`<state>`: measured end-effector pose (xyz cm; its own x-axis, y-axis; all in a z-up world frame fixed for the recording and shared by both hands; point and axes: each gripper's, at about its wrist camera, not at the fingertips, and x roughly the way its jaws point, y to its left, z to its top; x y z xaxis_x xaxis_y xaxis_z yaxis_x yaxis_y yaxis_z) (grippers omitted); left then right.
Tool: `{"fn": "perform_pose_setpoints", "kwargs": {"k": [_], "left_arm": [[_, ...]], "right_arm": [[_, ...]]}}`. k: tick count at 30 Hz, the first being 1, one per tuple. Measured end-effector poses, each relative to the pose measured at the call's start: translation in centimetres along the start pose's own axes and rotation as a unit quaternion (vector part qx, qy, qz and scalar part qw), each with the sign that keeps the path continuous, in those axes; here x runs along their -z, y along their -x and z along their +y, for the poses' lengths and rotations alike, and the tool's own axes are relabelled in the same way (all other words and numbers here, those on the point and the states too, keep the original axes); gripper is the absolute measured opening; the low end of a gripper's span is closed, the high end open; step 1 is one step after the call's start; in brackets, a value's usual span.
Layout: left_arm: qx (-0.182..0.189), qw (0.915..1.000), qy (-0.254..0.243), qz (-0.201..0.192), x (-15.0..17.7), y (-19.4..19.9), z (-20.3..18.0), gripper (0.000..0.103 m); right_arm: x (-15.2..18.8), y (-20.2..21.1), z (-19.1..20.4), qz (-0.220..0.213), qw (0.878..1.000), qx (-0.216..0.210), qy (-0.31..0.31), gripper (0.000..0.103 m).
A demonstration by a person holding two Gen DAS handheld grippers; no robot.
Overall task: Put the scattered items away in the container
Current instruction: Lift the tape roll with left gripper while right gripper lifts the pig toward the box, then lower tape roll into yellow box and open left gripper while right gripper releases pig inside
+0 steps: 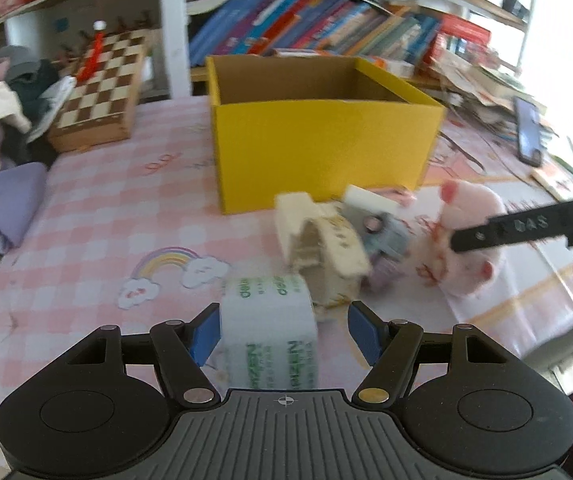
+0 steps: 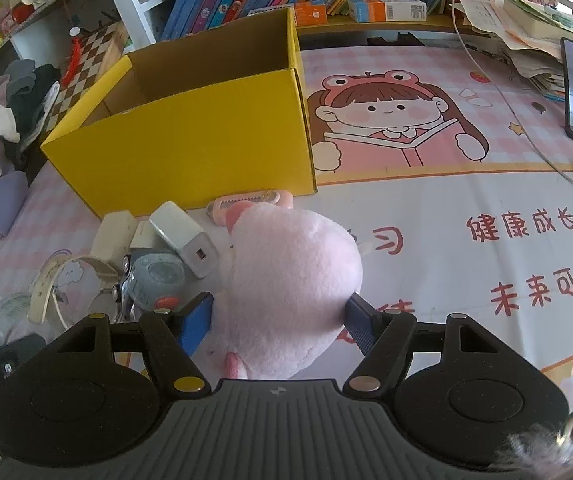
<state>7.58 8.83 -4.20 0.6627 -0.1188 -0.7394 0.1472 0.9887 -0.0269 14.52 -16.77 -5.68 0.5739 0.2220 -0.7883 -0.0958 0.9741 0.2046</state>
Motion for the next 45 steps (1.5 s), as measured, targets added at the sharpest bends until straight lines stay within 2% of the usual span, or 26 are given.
{"fn": "perform_pose_setpoints", "kwargs": {"k": [5,8,12,19,26,32,37,40,45], "left_arm": [[-0.011,0.9999,-0.001,0.005,0.6,0.3,-0.2,0.067],[-0.018,0.9998,-0.002,0.008,0.9,0.4,-0.3,0.044],[-0.027,0.9996,-0.002,0.011,1.4,0.7,-0.5,0.043],[-0.03,0.9992,0.02,-0.017,0.3,2.2,0.2,0.043],[-0.029,0.9964,0.022,-0.077,-3.5,4.7,0.7,0.043],[-0.022,0.9911,-0.004,-0.131,-8.3,5.9,-0.1,0.043],[-0.021,0.9859,-0.031,-0.163,-12.4,5.4,-1.3,0.043],[-0.022,0.9845,-0.042,-0.169,-14.6,4.4,-1.9,0.043],[-0.011,0.9873,-0.038,-0.154,-17.4,1.5,-2.2,0.043]], "right_arm": [[0.7,0.5,0.0,0.0,1.0,0.003,-0.002,0.068],[1.1,0.8,0.0,-0.001,1.0,0.005,-0.004,0.068],[1.5,1.4,0.1,-0.006,1.0,0.006,-0.005,0.068],[1.3,2.4,0.3,-0.021,1.0,0.003,0.008,0.068],[-1.0,4.6,0.5,-0.068,0.997,-0.011,0.024,0.068],[-4.5,6.8,1.0,-0.121,0.991,-0.039,0.048,0.068],[-8.2,7.2,1.9,-0.147,0.984,-0.071,0.078,0.068],[-10.4,6.7,2.5,-0.154,0.98,-0.086,0.097,0.068],[-13.9,4.5,3.5,-0.147,0.974,-0.103,0.136,0.068]]}}
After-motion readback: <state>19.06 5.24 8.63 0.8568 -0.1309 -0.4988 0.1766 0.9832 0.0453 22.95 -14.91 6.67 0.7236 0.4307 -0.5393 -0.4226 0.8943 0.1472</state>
